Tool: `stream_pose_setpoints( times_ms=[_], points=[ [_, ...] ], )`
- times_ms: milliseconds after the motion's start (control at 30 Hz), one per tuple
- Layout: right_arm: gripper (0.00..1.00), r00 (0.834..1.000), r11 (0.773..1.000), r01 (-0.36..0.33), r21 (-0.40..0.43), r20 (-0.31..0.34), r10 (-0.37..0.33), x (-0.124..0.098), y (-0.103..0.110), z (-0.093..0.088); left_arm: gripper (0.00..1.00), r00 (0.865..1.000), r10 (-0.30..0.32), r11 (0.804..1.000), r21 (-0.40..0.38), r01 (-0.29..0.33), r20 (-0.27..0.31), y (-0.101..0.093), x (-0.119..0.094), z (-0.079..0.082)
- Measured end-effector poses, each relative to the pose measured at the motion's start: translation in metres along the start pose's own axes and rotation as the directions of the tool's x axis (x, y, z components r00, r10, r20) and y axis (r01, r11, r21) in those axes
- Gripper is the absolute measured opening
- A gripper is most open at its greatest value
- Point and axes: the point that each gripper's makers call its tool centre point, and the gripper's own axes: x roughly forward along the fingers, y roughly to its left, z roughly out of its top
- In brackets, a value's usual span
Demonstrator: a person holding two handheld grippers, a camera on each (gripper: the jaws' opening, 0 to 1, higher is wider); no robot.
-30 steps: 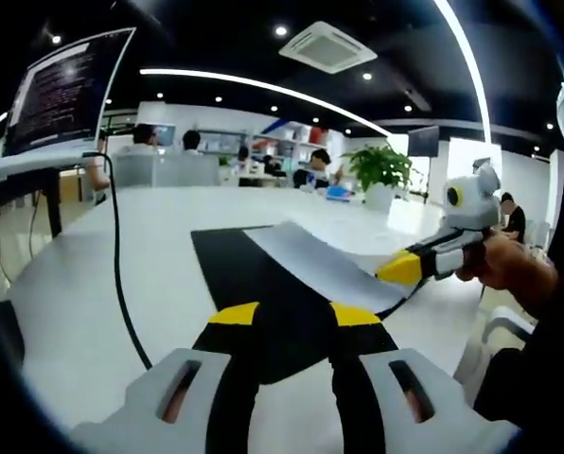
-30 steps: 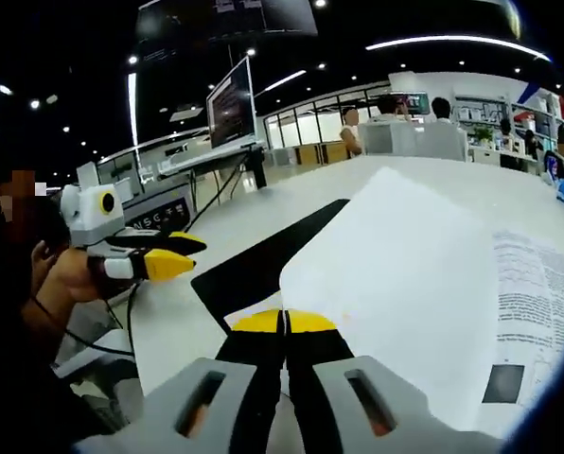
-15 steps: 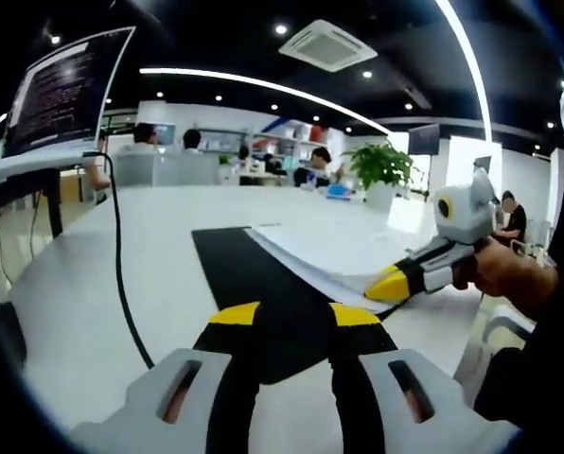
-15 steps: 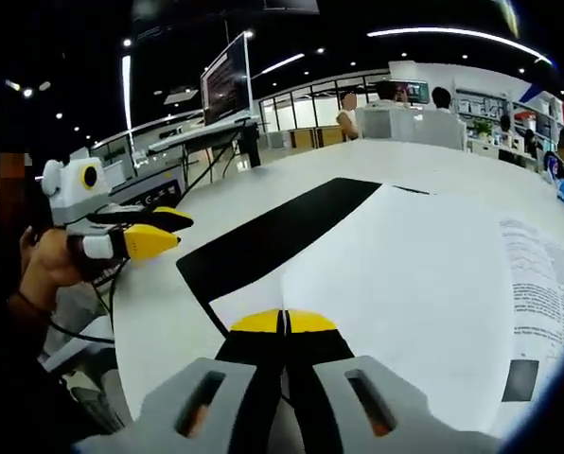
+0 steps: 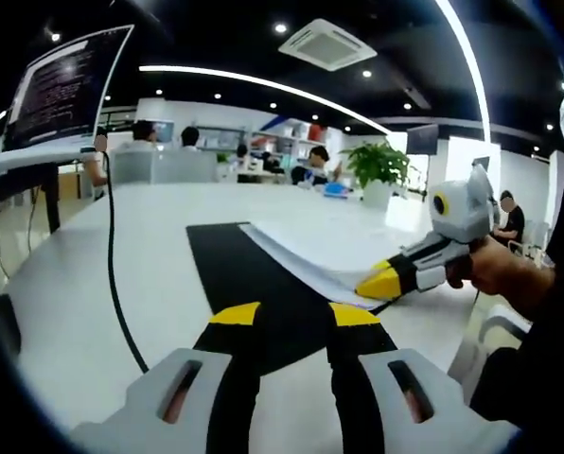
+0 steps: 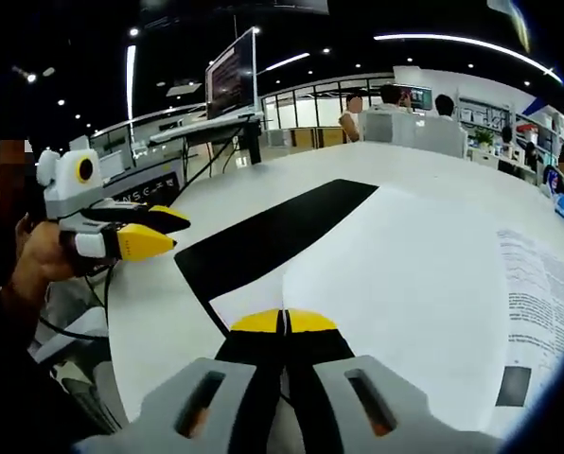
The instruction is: Flip through the bound document one page at a time
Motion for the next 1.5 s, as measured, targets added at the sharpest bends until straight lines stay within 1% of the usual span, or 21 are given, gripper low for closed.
stream_pose_setpoints(
  times_ms=[67,133,367,467,633,733,833,933,1033,1133,1267,1333,1433,1500],
  points=[
    [0.05,1.000,1.000,-0.013,0.010,-0.002,0.013,0.000,0.002,0.000,0.28,1.000,-0.004,1.000,0.006,0.004,0.001,-0.001,0.003,0.003],
    [0.10,0.999,0.998,-0.035,0.046,-0.006,0.036,0.000,0.004,0.000,0.28,1.000,-0.009,1.000,0.011,0.009,0.005,-0.002,0.004,0.006],
    [0.20,0.998,0.997,-0.058,0.053,-0.011,0.059,0.001,0.011,-0.001,0.28,1.000,-0.026,0.999,0.019,0.026,0.005,-0.007,0.008,0.009],
    [0.22,0.998,0.997,-0.067,0.048,-0.012,0.068,0.001,0.013,0.000,0.28,1.000,-0.031,0.999,0.021,0.031,0.000,-0.010,0.008,0.008],
    [0.24,0.996,0.994,-0.085,0.064,-0.010,0.086,0.000,0.015,0.000,0.28,1.000,-0.026,0.999,0.020,0.026,-0.004,-0.010,0.008,0.008],
    [0.26,0.996,0.994,-0.089,0.068,-0.013,0.090,0.000,0.016,0.000,0.28,1.000,-0.027,0.999,0.017,0.027,-0.002,-0.011,0.009,0.009],
    [0.27,0.997,0.995,-0.080,0.052,-0.021,0.081,0.001,0.018,0.000,0.28,0.999,-0.042,0.999,0.019,0.042,-0.002,-0.013,0.012,0.011],
    [0.29,0.997,0.996,-0.072,0.059,-0.031,0.074,0.001,0.020,0.000,0.29,0.998,-0.058,0.998,0.030,0.058,-0.005,-0.014,0.014,0.018],
    [0.30,0.997,0.995,-0.068,0.071,-0.032,0.071,0.001,0.019,0.001,0.29,0.997,-0.073,0.995,0.063,0.073,0.001,-0.014,0.016,0.030],
    [0.29,0.998,0.996,-0.059,0.070,-0.028,0.061,0.001,0.018,0.000,0.29,0.996,-0.088,0.993,0.079,0.088,-0.001,-0.013,0.021,0.040],
    [0.29,0.998,0.997,-0.048,0.067,-0.029,0.050,0.002,0.020,0.000,0.30,0.989,-0.146,0.984,0.102,0.147,-0.015,-0.020,0.031,0.051],
    [0.31,0.998,0.997,-0.048,0.063,-0.029,0.050,0.002,0.020,0.000,0.30,0.983,-0.179,0.978,0.107,0.181,-0.033,-0.024,0.040,0.054],
    [0.38,0.997,0.995,-0.067,0.072,-0.029,0.069,0.005,0.025,0.003,0.30,0.972,-0.230,0.965,0.121,0.234,-0.046,-0.032,0.056,0.063],
    [0.40,0.997,0.996,-0.071,0.060,-0.026,0.072,0.009,0.032,0.003,0.30,0.956,-0.287,0.949,0.119,0.292,-0.052,-0.042,0.071,0.070]
  ],
)
